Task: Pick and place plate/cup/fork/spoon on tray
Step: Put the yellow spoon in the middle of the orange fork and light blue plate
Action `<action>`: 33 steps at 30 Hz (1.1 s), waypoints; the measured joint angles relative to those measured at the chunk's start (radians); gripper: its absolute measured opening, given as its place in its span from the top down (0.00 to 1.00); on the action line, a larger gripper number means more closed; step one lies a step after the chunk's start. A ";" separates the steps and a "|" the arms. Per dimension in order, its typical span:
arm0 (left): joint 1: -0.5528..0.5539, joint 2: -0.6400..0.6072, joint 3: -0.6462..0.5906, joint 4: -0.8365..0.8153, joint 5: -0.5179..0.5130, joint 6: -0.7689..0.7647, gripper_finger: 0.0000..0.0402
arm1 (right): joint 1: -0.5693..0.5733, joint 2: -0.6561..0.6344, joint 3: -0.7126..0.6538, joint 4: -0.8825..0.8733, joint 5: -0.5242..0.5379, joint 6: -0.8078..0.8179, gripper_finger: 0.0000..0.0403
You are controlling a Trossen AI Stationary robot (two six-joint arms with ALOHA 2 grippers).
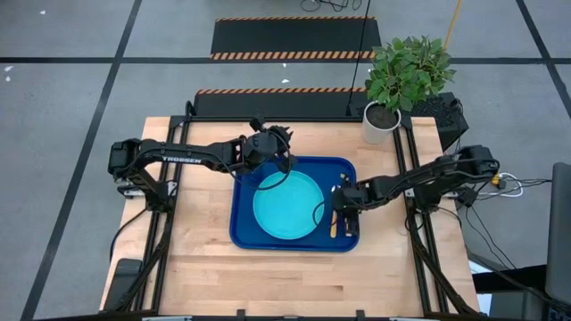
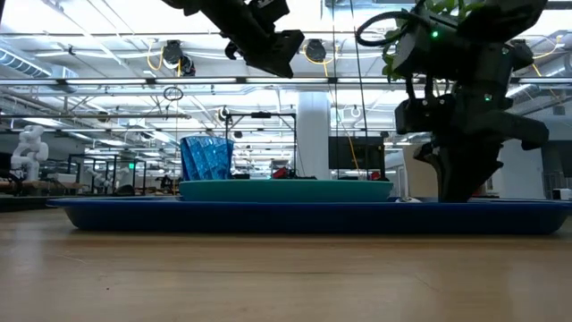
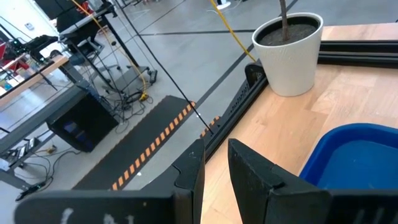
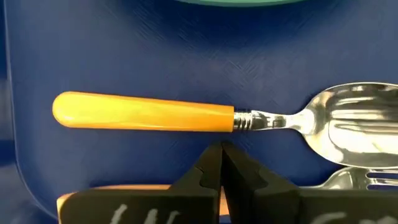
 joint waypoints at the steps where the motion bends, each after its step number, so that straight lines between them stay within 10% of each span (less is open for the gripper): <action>1: 0.000 0.000 0.000 0.000 0.000 0.000 0.82 | 0.000 0.004 0.006 0.000 0.000 -0.004 1.00; 33: 0.000 0.000 0.000 -0.004 0.000 0.000 0.82 | -0.099 -0.006 0.013 0.038 0.003 -0.081 1.00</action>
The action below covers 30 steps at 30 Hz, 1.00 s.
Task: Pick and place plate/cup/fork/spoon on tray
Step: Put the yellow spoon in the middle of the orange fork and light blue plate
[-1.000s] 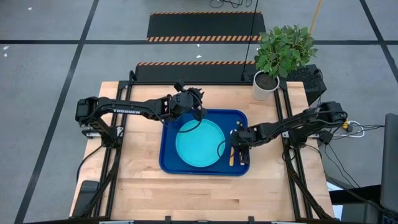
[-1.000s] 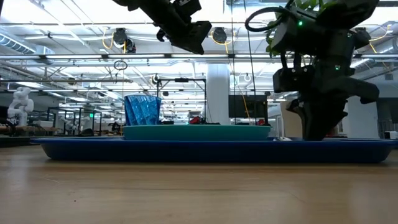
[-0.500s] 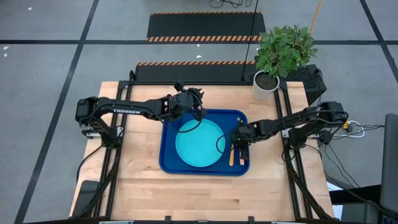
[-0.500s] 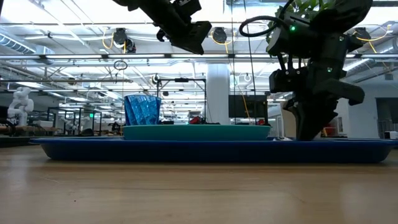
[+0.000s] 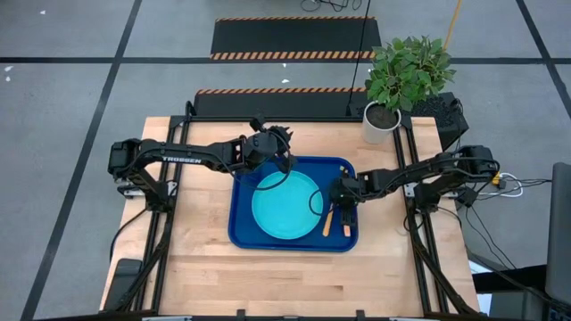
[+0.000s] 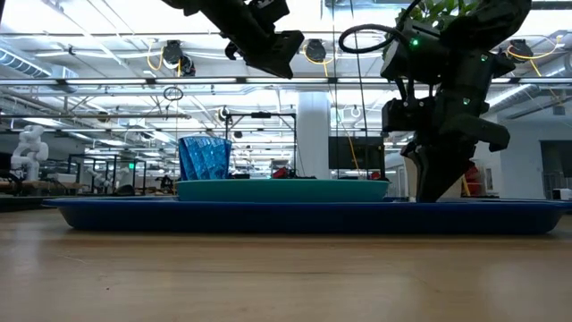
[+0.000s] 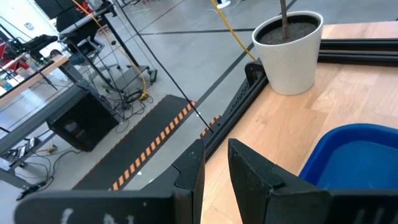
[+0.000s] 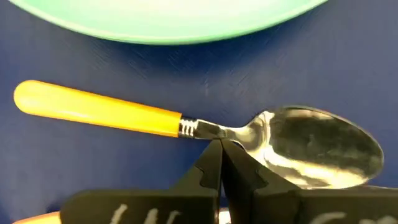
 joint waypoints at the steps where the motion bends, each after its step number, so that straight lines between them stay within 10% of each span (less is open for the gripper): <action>1: 0.000 0.000 0.000 -0.001 0.000 0.000 0.82 | 0.000 0.000 0.000 -0.006 0.000 0.000 1.00; 30: -0.011 0.000 0.000 -0.005 0.000 0.003 0.82 | -0.065 -0.001 0.000 -0.062 0.059 -0.081 1.00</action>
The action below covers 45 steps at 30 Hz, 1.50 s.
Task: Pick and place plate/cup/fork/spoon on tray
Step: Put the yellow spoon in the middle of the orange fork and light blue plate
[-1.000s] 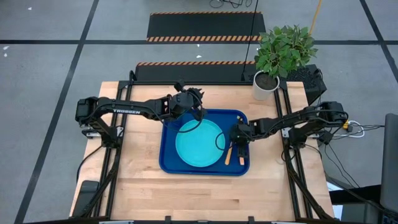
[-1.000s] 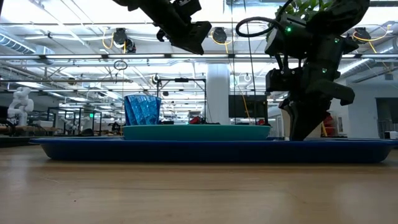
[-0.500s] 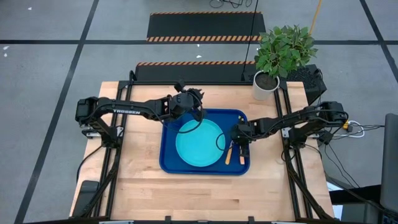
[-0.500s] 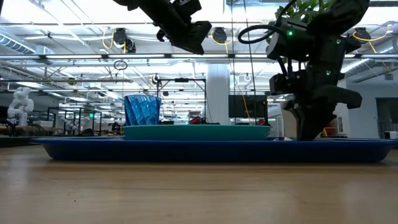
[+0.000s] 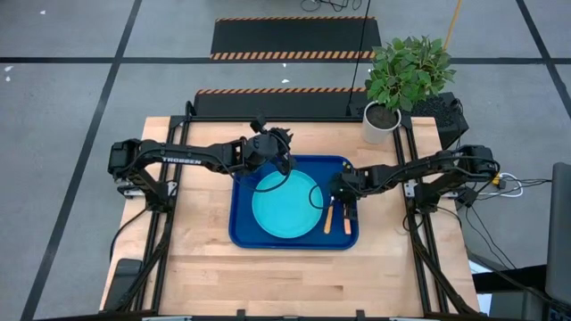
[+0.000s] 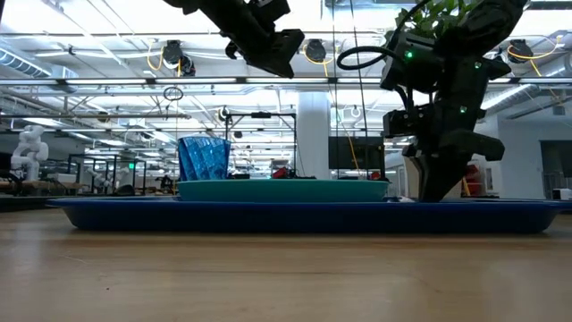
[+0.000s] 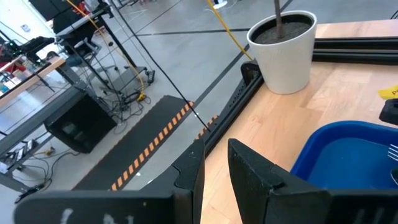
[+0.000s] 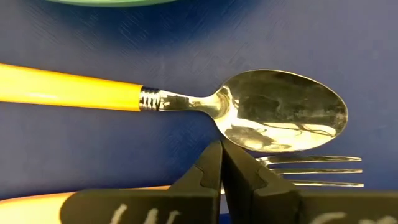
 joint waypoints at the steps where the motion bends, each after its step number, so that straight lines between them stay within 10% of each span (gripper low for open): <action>1: 0.000 0.000 0.000 0.000 0.000 0.000 0.82 | -0.002 0.000 0.000 0.000 0.000 -0.002 1.00; 38: -0.001 0.000 0.000 0.000 0.000 0.000 0.82 | -0.027 0.000 0.000 0.072 -0.026 -0.041 1.00; 45: -0.003 0.000 0.000 -0.002 0.000 0.001 0.82 | -0.032 -0.011 0.000 0.060 0.110 -0.067 1.00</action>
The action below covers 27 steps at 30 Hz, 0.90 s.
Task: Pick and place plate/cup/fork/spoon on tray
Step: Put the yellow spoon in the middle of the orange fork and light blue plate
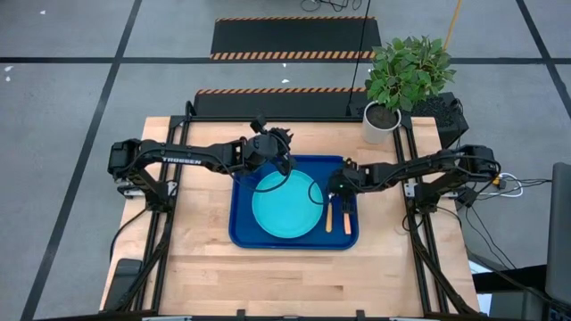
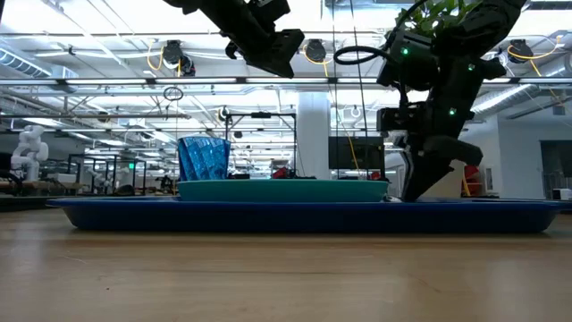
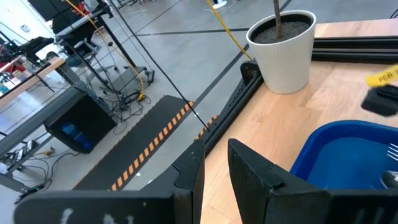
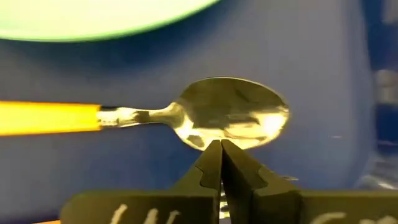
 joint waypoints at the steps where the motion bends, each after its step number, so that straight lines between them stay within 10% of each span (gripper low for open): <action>1: 0.000 0.000 0.000 0.000 0.000 0.000 0.82 | -0.004 -0.002 0.000 0.006 0.015 -0.008 1.00; 27: -0.005 0.000 0.000 -0.006 0.000 0.006 0.82 | -0.099 -0.091 -0.033 0.141 -0.013 -0.077 1.00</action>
